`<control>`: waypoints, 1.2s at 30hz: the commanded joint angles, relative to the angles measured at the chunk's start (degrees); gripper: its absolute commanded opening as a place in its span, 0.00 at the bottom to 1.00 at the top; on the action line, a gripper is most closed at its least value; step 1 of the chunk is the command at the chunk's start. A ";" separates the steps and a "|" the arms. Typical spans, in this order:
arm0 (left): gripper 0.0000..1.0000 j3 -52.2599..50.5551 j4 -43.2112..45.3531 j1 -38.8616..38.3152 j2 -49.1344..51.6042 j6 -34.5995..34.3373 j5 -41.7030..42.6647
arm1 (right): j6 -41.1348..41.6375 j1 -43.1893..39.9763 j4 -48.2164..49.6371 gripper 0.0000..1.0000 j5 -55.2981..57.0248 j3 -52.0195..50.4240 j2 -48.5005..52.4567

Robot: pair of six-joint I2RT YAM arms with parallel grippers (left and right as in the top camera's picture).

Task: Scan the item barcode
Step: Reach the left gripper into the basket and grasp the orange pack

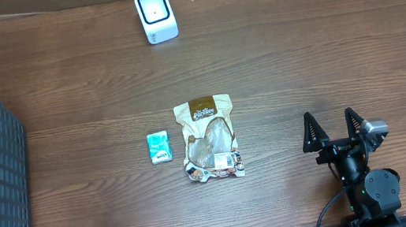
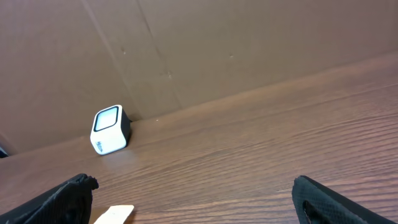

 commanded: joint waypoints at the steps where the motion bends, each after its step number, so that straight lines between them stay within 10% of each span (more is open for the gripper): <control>1: 0.53 -0.46 0.85 -0.02 1.66 -1.44 -2.69 | 0.02 -0.09 0.24 1.00 0.17 -0.61 -0.52; 11: 0.51 -0.52 2.62 -0.02 7.17 -1.44 -2.86 | 0.02 -0.09 0.24 1.00 0.17 -0.61 -0.50; 16: 0.04 -0.35 3.32 -0.11 7.82 -1.44 -2.82 | 0.02 -0.09 0.24 1.00 0.17 -0.61 -0.50; 36: 0.04 21.92 -5.95 -9.68 0.39 0.74 20.41 | 0.02 -0.09 0.24 1.00 0.17 -0.61 -0.52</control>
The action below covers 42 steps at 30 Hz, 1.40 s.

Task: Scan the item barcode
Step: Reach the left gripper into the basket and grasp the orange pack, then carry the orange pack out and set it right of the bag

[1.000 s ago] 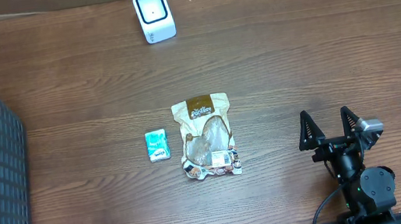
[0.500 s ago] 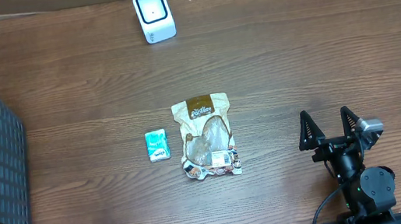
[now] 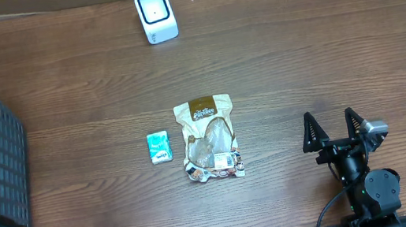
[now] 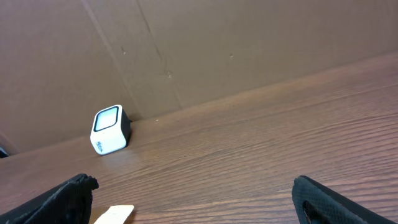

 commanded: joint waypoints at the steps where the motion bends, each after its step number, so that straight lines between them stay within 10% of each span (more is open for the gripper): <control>1: 0.04 4.70 -0.24 -4.68 -6.71 1.16 5.16 | 0.07 -0.11 0.26 1.00 0.17 -0.61 -0.52; 19: 0.04 8.13 0.11 -35.74 -27.47 1.16 8.37 | 0.07 -0.11 0.26 1.00 0.17 -0.61 -0.52; 28: 0.04 -1.68 -0.13 -70.10 -21.40 3.13 6.03 | 0.07 -0.11 0.26 1.00 0.17 -0.61 -0.52; 42: 0.04 -11.67 21.35 -89.07 -3.96 -9.99 22.34 | 0.07 -0.11 0.26 1.00 0.17 -0.61 -0.50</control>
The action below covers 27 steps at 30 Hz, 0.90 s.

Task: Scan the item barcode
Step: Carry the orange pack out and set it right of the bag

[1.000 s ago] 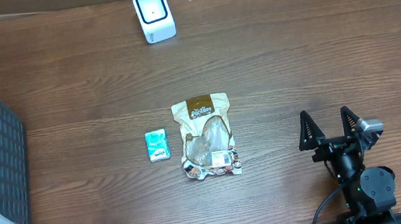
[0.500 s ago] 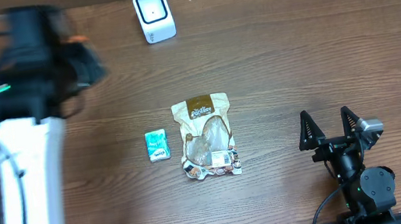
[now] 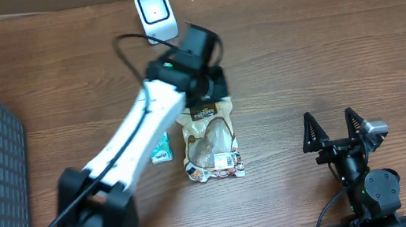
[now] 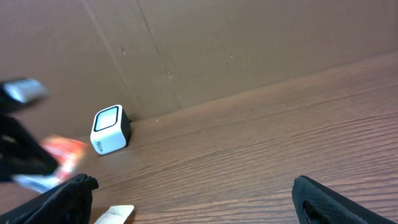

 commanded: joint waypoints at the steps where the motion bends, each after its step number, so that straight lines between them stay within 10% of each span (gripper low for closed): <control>1: 0.04 -0.31 2.80 -3.06 4.61 -4.52 6.14 | 0.02 -0.09 0.28 1.00 0.17 -0.61 -0.52; 9: 0.05 -0.31 5.01 -5.57 10.10 -6.69 6.19 | 0.02 -0.09 0.28 1.00 0.17 -0.61 -0.52; 19: 0.59 -0.31 6.60 -5.86 11.39 -4.92 5.90 | 0.02 -0.09 0.28 1.00 0.17 -0.61 -0.50; 27: 0.54 2.95 3.98 -2.54 9.86 5.73 5.44 | 0.02 -0.09 0.28 1.00 0.17 -0.61 -0.52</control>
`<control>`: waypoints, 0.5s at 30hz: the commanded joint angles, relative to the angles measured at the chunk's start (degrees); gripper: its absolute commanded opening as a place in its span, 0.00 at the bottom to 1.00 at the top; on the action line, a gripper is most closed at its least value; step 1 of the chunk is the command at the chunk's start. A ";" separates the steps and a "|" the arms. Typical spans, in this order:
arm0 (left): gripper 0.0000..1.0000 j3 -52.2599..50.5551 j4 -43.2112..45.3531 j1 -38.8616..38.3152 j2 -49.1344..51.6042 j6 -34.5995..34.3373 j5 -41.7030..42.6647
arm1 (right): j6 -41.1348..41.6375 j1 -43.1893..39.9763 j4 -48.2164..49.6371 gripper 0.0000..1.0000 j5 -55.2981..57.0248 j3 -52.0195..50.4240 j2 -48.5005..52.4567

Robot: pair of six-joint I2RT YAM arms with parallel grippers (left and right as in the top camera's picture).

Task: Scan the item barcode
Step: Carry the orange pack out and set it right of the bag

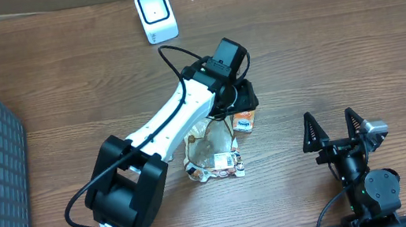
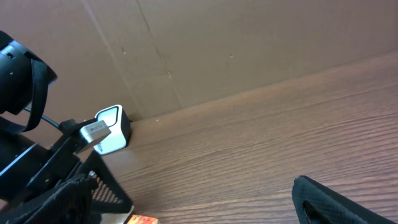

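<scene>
A small orange box (image 1: 245,122) sits just right of the tan snack bag (image 1: 212,150), low over the table. My left gripper (image 1: 239,108) is right above it with its fingertips at the box's far end, and it seems to be shut on the box. The right wrist view shows the box (image 2: 140,219) under a black left finger (image 2: 93,186). The white scanner (image 1: 155,14) stands at the table's back edge, also seen from the right wrist (image 2: 111,129). My right gripper (image 1: 336,123) rests near the front right, open and holding nothing.
A grey mesh basket holding items stands at the left edge. The left arm (image 1: 162,131) lies diagonally across the middle, over the bag's left side. A brown cardboard wall (image 2: 249,43) backs the table behind the scanner.
My left gripper was over the bag's top edge, close in front of the scanner, with something orange in it. Now it is lower and to the right, with the orange box beside the bag. The right arm is unchanged.
At the two oldest moments the left arm was down by the basket, and only the bag and a green pack lay mid-table. It was then stretched out near the scanner with an orange item. Now the box is at the bag's right side.
</scene>
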 commanded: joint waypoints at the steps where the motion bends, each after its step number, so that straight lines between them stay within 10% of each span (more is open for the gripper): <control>1: 0.53 4.44 -3.80 2.95 -1.46 8.48 -1.36 | 0.04 -0.09 0.28 1.00 0.17 -0.61 -0.52; 15: 0.61 30.71 -32.06 24.17 -18.97 16.09 -15.15 | 0.04 -0.09 0.28 1.00 0.17 -0.61 -0.52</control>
